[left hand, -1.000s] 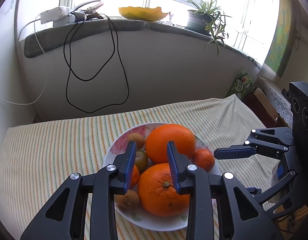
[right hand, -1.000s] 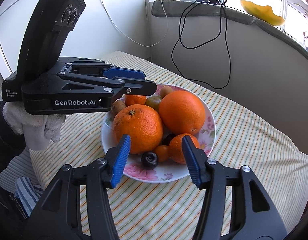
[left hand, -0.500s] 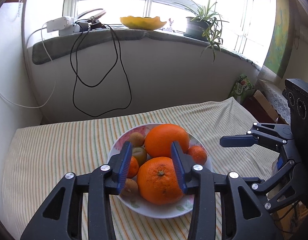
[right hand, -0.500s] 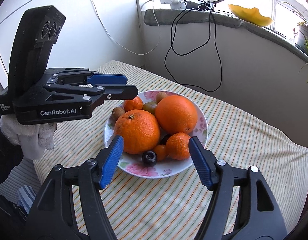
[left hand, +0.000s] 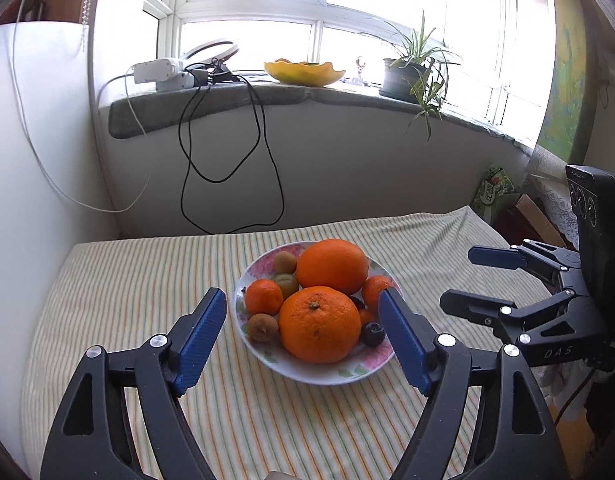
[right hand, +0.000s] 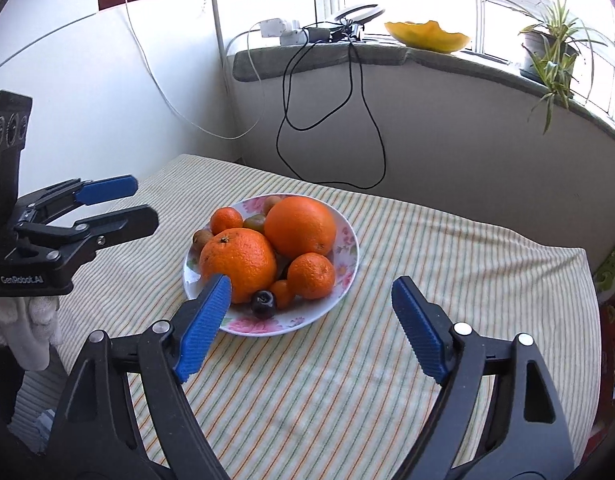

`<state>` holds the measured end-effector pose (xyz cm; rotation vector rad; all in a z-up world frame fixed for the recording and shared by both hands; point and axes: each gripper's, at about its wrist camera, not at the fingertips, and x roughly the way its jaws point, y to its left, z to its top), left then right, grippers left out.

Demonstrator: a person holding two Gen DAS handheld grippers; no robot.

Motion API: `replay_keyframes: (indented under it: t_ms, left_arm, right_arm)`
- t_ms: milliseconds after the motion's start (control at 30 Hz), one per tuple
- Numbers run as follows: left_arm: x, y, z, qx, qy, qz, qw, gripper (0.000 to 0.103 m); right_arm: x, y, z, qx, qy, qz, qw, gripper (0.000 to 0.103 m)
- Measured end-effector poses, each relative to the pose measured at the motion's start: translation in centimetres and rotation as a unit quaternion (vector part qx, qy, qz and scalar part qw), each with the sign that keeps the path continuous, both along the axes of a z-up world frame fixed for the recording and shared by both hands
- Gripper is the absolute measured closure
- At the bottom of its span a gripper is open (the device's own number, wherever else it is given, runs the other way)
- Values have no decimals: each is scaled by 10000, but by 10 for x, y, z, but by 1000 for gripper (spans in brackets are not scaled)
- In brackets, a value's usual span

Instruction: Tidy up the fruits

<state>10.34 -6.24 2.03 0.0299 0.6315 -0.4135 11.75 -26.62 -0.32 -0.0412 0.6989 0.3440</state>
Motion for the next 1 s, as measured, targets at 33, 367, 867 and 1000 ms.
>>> replay_keyframes:
  t_ms: [33,367,867,1000]
  left_arm:
    - [-5,1,1,6,-34,47,10000,24]
    - [-30,3,0,64,-80,384,9992,23]
    - [-43,3,-9,132,0,519,9986,23]
    - [-45,2,-9,127,-16,539,9985,23]
  right_arm:
    - [-3,-3,1,36,-40,-74,10000,11]
    - [-30,-27,7,172,-315,-771,9964,3]
    - [-42,-22,8,164,-345,-763,9963,3]
    - [-43,-20,8,104,-363,-753,9964,3]
